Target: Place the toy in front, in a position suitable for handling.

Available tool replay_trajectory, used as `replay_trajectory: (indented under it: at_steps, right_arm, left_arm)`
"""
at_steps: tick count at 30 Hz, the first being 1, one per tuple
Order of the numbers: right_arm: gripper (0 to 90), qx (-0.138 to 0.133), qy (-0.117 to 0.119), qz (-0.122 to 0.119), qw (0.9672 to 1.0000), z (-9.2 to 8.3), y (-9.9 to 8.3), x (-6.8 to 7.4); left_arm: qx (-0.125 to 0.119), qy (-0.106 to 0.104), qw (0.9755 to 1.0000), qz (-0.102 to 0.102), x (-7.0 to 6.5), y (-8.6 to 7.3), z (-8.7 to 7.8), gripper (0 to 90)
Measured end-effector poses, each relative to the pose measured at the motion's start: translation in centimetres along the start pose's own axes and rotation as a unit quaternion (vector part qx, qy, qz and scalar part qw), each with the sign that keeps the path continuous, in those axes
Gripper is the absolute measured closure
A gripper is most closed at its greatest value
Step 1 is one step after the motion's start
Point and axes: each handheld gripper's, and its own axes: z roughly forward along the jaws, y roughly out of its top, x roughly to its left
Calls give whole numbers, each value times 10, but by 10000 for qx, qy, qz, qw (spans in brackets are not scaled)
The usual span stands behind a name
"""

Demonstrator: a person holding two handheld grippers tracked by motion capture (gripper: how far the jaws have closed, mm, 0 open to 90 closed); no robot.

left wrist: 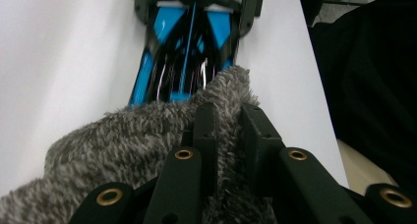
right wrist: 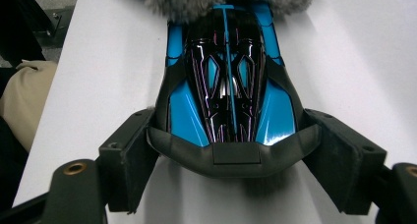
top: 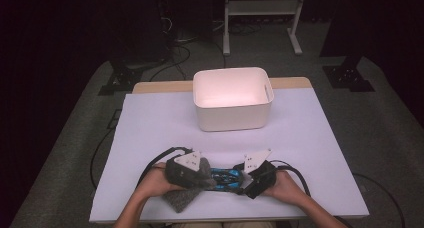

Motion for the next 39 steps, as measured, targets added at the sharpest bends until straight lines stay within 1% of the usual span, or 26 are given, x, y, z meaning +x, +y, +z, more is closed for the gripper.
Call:
replay_trajectory:
  at_steps: [1,4,5,6,7,10,11,13,14,16,20,22,25,28,30,32,33,34,35,38,39]
  right_arm:
    - [230,0,0,0,10000,0,0,0]
    - [230,-2,0,3,10000,0,0,0]
    - [230,-2,0,3,10000,0,0,0]
    - [230,-4,4,19,10000,0,0,0]
    - [230,-2,8,22,10000,0,0,0]
    - [230,-5,4,22,10000,0,0,0]
    - [230,-11,3,29,10000,0,0,0]
    - [230,-4,-3,18,10000,1,0,0]
    - [230,-4,-1,23,10000,1,0,1]
    - [230,-5,-2,28,10000,0,0,1]
    - [230,-3,-2,28,10000,0,0,1]
    - [230,3,-2,40,10000,0,0,1]
    - [230,0,-4,28,10000,0,0,1]
    - [230,-1,-6,31,10000,0,0,1]
    - [230,3,-7,23,10000,0,0,1]
    - [230,9,-3,32,10000,0,0,1]
    - [230,9,-3,32,10000,0,0,1]
    - [230,1,-14,10,10000,0,0,0]
    - [230,1,-14,10,10000,0,0,0]
    - [230,8,-4,0,10000,0,0,0]
    - [230,7,-1,0,10000,0,0,0]
  left_arm:
    - [0,0,10000,0,0,0,0,781]
    - [-17,-71,9999,134,2,16,10,782]
    - [-17,-71,9999,134,2,16,10,782]
    - [-22,-86,9997,210,3,24,15,782]
    - [-22,-86,9997,210,3,24,15,782]
    - [17,-132,9994,316,5,36,23,781]
    - [42,-159,9991,390,6,45,30,782]
    - [61,-170,9990,416,6,48,32,781]
    - [90,-205,9987,464,7,55,38,781]
    - [157,-231,9983,515,8,61,45,781]
    - [224,-271,9976,589,11,67,51,782]
    - [206,-275,9978,567,11,67,51,782]
    - [221,-227,9980,555,12,64,46,782]
    - [181,-148,9986,468,12,59,38,781]
    - [173,-104,9989,418,13,53,32,782]
    - [114,-42,9994,335,14,45,26,781]
    - [114,-42,9994,335,14,45,26,781]
    - [62,33,9996,271,14,38,20,781]
    - [62,33,9996,271,14,38,20,781]
    - [40,134,9997,190,14,27,10,781]
    - [47,182,9997,126,14,20,6,781]
